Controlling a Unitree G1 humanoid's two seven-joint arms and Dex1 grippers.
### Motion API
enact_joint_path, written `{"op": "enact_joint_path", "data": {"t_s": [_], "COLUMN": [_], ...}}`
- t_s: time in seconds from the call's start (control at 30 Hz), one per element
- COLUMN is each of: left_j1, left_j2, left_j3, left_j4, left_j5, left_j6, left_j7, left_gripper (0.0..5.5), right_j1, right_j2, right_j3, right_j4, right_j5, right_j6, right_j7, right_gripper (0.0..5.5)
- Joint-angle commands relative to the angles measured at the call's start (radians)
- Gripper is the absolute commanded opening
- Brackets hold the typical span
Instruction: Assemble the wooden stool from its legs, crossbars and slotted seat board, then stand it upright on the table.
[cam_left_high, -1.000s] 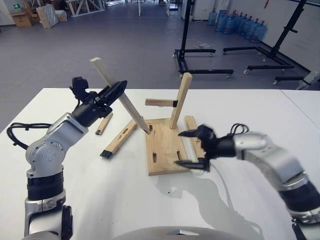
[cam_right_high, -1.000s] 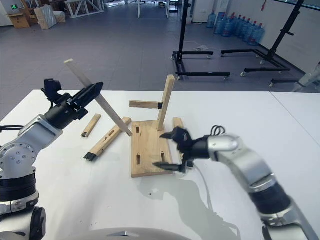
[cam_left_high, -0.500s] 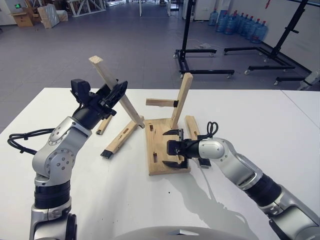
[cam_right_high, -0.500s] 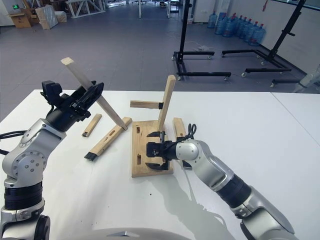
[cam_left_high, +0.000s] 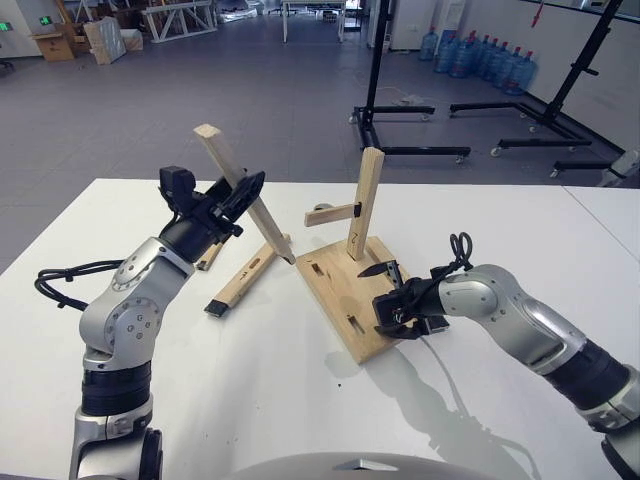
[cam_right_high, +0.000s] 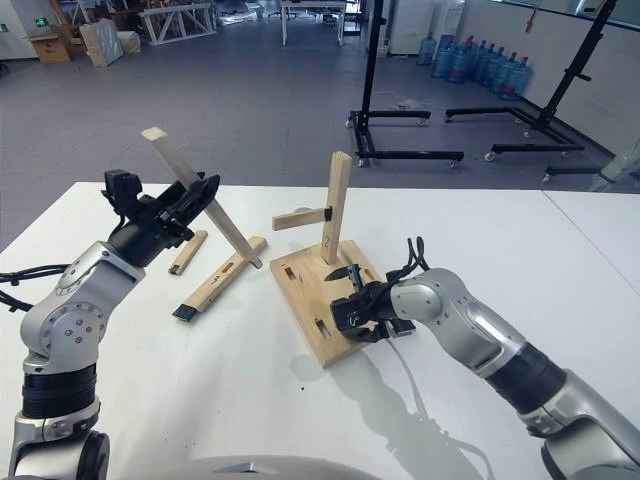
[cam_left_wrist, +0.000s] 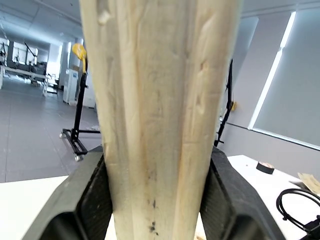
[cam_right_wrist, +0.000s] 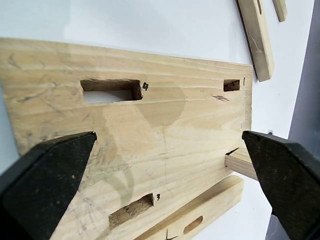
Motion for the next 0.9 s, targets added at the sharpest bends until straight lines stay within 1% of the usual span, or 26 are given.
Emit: {"op": "enact_joint_path", "data": {"t_s": [0.03,0.1,0.2,0.3,0.47,0.53,0.63,0.77,0.9], "left_j1": [-0.008,-0.012,-0.013,-0.003,-0.002,-0.013,-0.036,-0.084,-0.135], "left_j2": [0.016,0.017,0.016,0.034,0.084,0.08,0.077,0.003,-0.084], "left_j3": [-0.018,-0.027,-0.035,-0.045,-0.048,-0.031,-0.039,0.014,0.056], "left_j4": [-0.007,-0.001,0.002,0.004,0.012,0.02,0.037,0.111,0.232], "left_j5": [0.031,0.069,0.124,0.148,0.082,0.08,0.162,0.105,-0.013], "left_j6": [0.026,0.001,-0.034,-0.031,0.083,0.089,0.032,-0.059,-0.074], "left_j7": [0.003,-0.003,-0.008,-0.044,-0.119,-0.113,-0.086,-0.141,-0.22], "left_gripper": [2.08,2.08,2.08,2.08,2.08,2.08,2.08,2.08,2.08], "right_j1": [0.108,0.06,-0.017,-0.059,-0.054,-0.049,-0.059,-0.059,-0.044], "right_j2": [0.01,0.058,0.097,0.089,0.067,0.074,0.093,0.133,0.166], "right_j3": [0.045,0.001,-0.057,-0.111,-0.169,-0.199,-0.235,-0.277,-0.301], "right_j4": [0.013,0.003,0.017,0.019,0.007,-0.003,0.023,0.033,0.061], "right_j5": [0.019,0.054,0.063,0.077,0.092,0.119,0.144,0.191,0.208], "right_j6": [0.065,0.119,0.166,0.192,0.21,0.232,0.254,0.297,0.323], "right_j7": [0.087,0.071,0.057,0.068,0.091,0.094,0.077,0.051,0.006], "right_gripper": [5.4,5.4,5.4,5.4,5.4,5.4,5.4,5.4,5.4]}}
